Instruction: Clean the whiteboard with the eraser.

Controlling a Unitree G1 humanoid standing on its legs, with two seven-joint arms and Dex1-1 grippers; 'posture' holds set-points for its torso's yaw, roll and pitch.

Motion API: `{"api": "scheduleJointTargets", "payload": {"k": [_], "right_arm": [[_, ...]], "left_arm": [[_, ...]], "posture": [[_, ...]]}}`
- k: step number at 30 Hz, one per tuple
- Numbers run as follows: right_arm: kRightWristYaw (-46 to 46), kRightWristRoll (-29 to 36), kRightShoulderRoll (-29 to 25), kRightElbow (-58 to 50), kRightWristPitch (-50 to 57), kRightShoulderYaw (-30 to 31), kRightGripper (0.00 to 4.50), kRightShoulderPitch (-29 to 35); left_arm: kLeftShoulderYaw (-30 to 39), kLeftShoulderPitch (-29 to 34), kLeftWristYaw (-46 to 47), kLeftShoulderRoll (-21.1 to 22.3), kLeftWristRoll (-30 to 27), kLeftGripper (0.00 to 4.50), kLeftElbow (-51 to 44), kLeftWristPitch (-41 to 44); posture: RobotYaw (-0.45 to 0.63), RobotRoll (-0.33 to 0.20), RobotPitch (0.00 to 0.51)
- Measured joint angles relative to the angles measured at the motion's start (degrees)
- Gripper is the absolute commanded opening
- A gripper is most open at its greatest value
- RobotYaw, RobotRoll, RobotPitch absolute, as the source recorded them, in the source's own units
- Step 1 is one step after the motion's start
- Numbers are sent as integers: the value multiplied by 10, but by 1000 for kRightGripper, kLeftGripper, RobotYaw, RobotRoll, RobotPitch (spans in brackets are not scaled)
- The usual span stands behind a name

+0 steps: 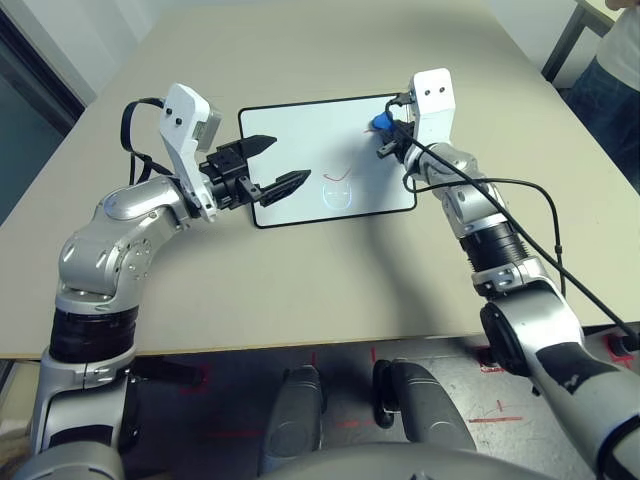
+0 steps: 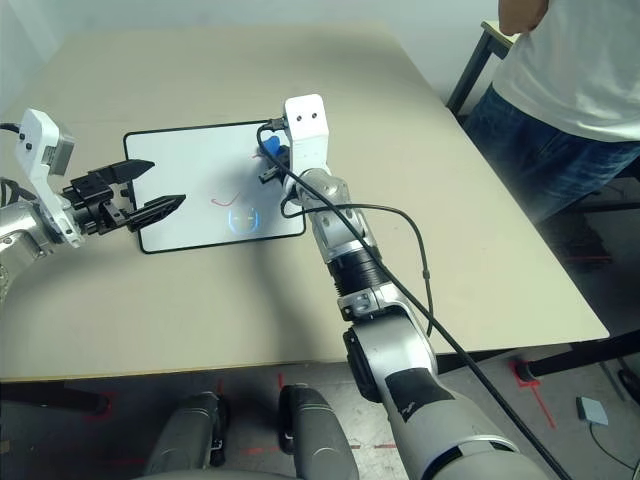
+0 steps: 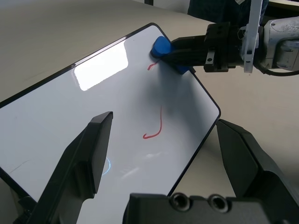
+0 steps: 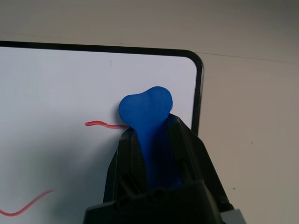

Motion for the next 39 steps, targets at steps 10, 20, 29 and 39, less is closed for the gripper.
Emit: {"api": "scheduleJointTargets", "payload": {"k": [10, 20, 29, 39], "right_arm": [[14, -7, 23, -31, 27, 22, 850, 18], [24, -22, 24, -35, 35, 34, 834, 18], [22, -22, 15, 31, 0, 17, 832, -28], [41, -29, 49, -27, 17, 48, 818, 22]], "left_arm": [[0, -4, -1, 0, 0, 4500, 2, 0], [0, -4, 0, 0, 0, 4500, 2, 0], [0, -10, 0, -2, 0, 4500, 2, 0], [0, -11, 2, -5, 0, 4500, 1, 0]], "posture": [[125, 0, 130], [126, 0, 127], [122, 0, 120], [132, 0, 129]]}}
